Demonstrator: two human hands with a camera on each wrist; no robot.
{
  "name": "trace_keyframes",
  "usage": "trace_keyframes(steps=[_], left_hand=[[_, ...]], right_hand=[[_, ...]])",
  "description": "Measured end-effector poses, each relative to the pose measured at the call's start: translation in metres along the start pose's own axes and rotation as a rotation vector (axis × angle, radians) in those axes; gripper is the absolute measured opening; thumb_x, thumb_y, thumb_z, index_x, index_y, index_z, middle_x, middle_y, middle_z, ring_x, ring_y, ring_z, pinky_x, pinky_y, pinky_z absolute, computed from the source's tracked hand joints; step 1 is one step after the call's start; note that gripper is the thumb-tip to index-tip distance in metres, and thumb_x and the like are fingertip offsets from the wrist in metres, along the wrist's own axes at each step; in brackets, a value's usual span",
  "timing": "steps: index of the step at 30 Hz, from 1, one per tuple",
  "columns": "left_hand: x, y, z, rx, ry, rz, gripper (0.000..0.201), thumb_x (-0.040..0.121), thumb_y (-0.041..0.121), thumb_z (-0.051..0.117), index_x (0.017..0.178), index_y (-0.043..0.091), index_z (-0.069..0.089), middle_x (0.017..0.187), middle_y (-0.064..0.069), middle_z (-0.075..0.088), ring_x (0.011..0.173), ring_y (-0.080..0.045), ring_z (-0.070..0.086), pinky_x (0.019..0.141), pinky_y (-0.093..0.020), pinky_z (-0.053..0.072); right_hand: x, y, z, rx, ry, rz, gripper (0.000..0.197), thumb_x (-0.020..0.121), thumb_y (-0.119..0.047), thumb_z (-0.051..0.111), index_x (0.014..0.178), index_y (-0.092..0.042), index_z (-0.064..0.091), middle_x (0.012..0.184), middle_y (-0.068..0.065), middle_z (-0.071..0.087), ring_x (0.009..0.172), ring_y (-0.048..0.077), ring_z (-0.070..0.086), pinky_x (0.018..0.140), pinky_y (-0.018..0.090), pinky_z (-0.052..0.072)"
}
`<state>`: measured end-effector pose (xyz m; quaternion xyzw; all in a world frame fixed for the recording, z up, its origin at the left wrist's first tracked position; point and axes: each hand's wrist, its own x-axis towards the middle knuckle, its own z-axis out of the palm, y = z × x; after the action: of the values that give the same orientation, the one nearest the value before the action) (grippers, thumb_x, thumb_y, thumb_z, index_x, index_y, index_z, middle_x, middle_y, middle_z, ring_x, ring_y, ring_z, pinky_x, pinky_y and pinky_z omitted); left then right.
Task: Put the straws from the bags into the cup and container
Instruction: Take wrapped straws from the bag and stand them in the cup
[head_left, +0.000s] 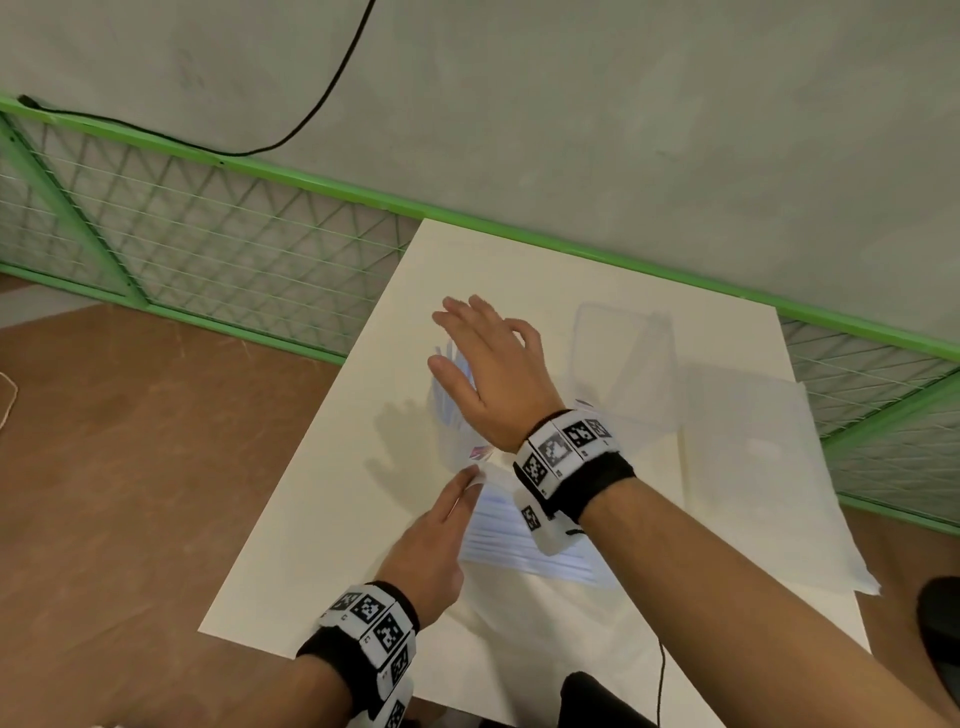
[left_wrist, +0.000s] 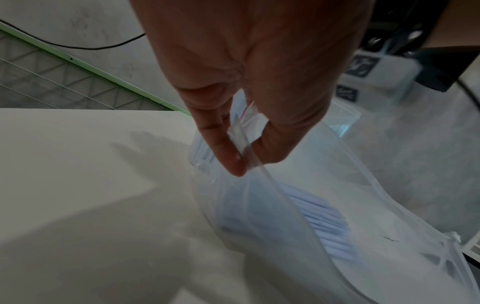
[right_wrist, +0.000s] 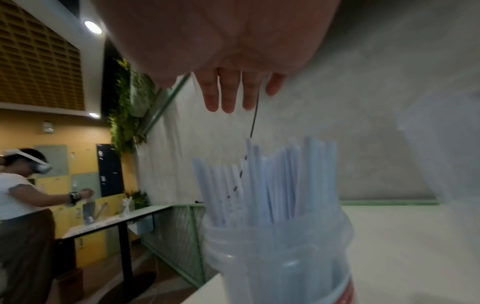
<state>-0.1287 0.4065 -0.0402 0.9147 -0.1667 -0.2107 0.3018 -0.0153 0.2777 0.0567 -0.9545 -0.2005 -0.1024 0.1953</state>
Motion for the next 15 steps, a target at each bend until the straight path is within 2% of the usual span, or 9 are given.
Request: trace_keyframes(steps=[1,3,5,7,9,11,12,13,15], left_hand=[[0.001,0.0,0.001,0.006,0.002,0.002,0.096,0.079,-0.009,0.048,0.155,0.029,0.003,0.16,0.022,-0.015,0.09,-0.013,0.055,0.069,-0.013,0.034],[0.003,0.001,0.003,0.03,0.008,-0.01,0.094,0.079,-0.008,0.047,0.155,0.028,0.006,0.161,0.018,-0.012,0.087,-0.014,0.05,0.066,-0.019,0.035],[0.005,0.0,0.006,0.035,0.02,-0.024,0.089,0.078,-0.007,0.046,0.154,0.026,0.013,0.162,0.014,-0.002,0.087,-0.016,0.047,0.065,-0.024,0.037],[0.006,-0.003,0.008,0.01,0.023,-0.011,0.091,0.075,-0.01,0.046,0.154,0.024,0.016,0.161,0.017,-0.002,0.096,-0.016,0.05,0.07,-0.023,0.042],[0.007,-0.005,0.011,0.017,0.016,0.037,0.101,0.072,-0.014,0.046,0.156,0.024,0.005,0.158,0.023,-0.018,0.117,-0.017,0.049,0.083,-0.022,0.045],[0.009,-0.006,0.016,0.02,0.01,0.051,0.105,0.072,-0.015,0.047,0.155,0.026,-0.003,0.153,0.028,-0.026,0.127,-0.018,0.042,0.096,-0.027,0.045],[0.011,-0.005,0.019,0.02,0.008,0.062,0.107,0.071,-0.015,0.047,0.155,0.027,-0.004,0.152,0.029,-0.026,0.131,-0.018,0.039,0.101,-0.029,0.043],[0.012,-0.003,0.022,0.017,0.005,0.08,0.107,0.071,-0.015,0.046,0.155,0.027,-0.005,0.152,0.03,-0.026,0.135,-0.017,0.035,0.104,-0.03,0.041],[0.013,-0.001,0.027,0.014,0.001,0.112,0.108,0.07,-0.016,0.047,0.155,0.028,-0.005,0.153,0.03,-0.027,0.137,-0.016,0.033,0.105,-0.031,0.041]], right_hand=[[-0.008,-0.004,-0.008,0.038,0.052,-0.042,0.043,0.1,-0.038,0.039,0.138,-0.021,0.05,0.145,-0.003,0.05,0.135,0.016,0.043,0.106,0.041,0.031],[-0.033,-0.012,-0.017,0.133,0.088,-0.111,0.032,0.093,-0.02,0.048,0.123,-0.018,0.06,0.117,-0.001,0.067,0.103,0.018,0.063,0.083,0.038,0.05],[-0.073,-0.017,-0.015,0.182,0.039,-0.138,0.028,0.085,-0.014,0.047,0.108,-0.019,0.062,0.094,-0.003,0.069,0.081,0.016,0.064,0.066,0.034,0.053],[-0.115,-0.015,-0.006,0.186,-0.072,-0.084,0.022,0.081,-0.016,0.044,0.096,-0.024,0.058,0.085,-0.004,0.066,0.073,0.017,0.06,0.062,0.033,0.052],[-0.15,-0.005,0.009,0.145,-0.311,0.1,0.027,0.082,-0.018,0.04,0.102,-0.023,0.057,0.094,0.0,0.064,0.082,0.024,0.061,0.068,0.038,0.051],[-0.181,0.013,0.035,0.018,-0.529,0.234,0.042,0.084,-0.013,0.044,0.125,-0.018,0.054,0.119,0.004,0.058,0.103,0.03,0.058,0.079,0.039,0.048],[-0.194,0.02,0.048,-0.039,-0.578,0.272,0.05,0.083,-0.01,0.049,0.133,-0.016,0.05,0.127,0.006,0.055,0.109,0.032,0.056,0.082,0.041,0.048],[-0.204,0.025,0.058,-0.089,-0.59,0.279,0.058,0.077,-0.01,0.058,0.135,-0.014,0.05,0.129,0.007,0.055,0.108,0.033,0.058,0.081,0.042,0.051],[-0.215,0.032,0.074,-0.189,-0.585,0.329,0.07,0.058,-0.014,0.076,0.126,-0.014,0.059,0.119,0.007,0.062,0.094,0.029,0.066,0.068,0.038,0.057]])
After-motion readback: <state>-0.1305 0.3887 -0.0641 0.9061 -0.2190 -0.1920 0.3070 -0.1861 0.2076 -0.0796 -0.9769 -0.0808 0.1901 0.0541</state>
